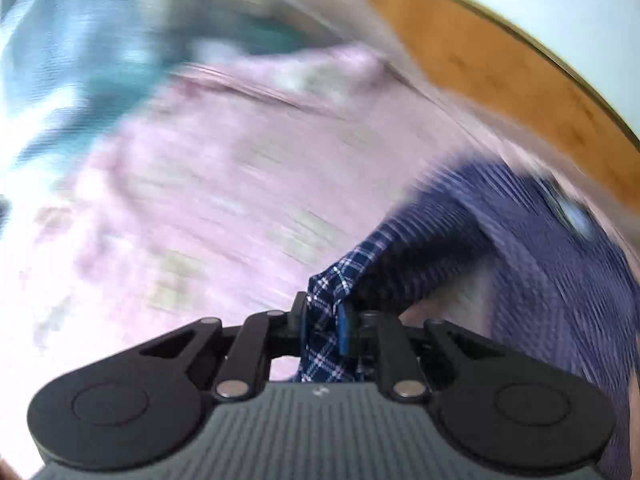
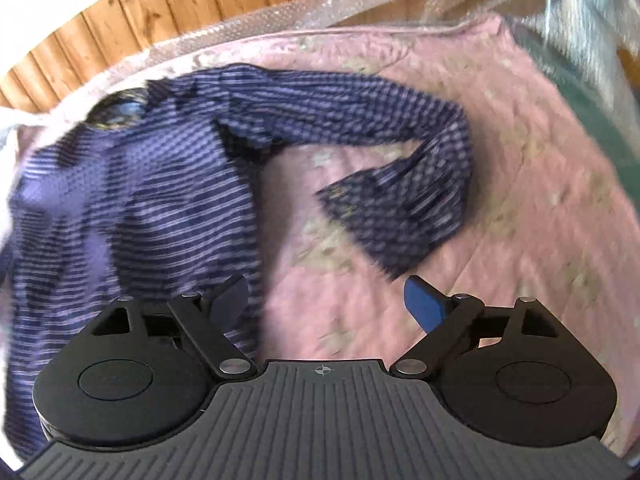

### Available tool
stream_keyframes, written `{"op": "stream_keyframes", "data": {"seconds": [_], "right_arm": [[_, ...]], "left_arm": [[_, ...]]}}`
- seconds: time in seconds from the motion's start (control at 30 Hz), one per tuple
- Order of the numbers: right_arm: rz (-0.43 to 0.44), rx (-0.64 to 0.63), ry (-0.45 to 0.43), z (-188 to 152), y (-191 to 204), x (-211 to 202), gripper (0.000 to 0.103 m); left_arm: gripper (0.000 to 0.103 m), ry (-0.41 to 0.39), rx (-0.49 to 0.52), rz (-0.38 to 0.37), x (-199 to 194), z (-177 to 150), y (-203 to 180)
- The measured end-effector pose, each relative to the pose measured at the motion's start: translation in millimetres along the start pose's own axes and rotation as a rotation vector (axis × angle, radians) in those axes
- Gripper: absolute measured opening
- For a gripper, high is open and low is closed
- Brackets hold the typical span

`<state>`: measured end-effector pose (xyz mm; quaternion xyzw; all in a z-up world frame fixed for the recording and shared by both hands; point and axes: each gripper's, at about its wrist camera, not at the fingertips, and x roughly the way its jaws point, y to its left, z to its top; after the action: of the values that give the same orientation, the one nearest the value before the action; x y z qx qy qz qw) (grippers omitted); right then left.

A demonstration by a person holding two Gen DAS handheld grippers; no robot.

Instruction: Fold clothes

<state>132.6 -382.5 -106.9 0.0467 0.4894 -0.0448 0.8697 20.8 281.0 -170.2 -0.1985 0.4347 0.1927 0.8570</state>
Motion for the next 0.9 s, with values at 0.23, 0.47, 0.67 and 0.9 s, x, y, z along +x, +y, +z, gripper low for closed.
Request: {"op": "stream_keyframes", "data": {"seconds": [0.23, 0.47, 0.67, 0.9], "right_arm": [[-0.019, -0.051, -0.028, 52, -16, 30, 0.088], [0.168, -0.436, -0.204, 138, 57, 46, 0.088], [0.374, -0.625, -0.238, 184, 164, 80, 0.087], [0.359, -0.67, -0.018, 215, 232, 164, 0.046]], "left_arm": [[0.06, -0.004, 0.198, 0.155, 0, 31, -34], [0.072, -0.088, 0.427, -0.06, -4, 87, -178], [0.073, -0.066, 0.64, -0.128, 79, 114, -309], [0.067, -0.001, 0.877, -0.124, 178, 108, -373]]}}
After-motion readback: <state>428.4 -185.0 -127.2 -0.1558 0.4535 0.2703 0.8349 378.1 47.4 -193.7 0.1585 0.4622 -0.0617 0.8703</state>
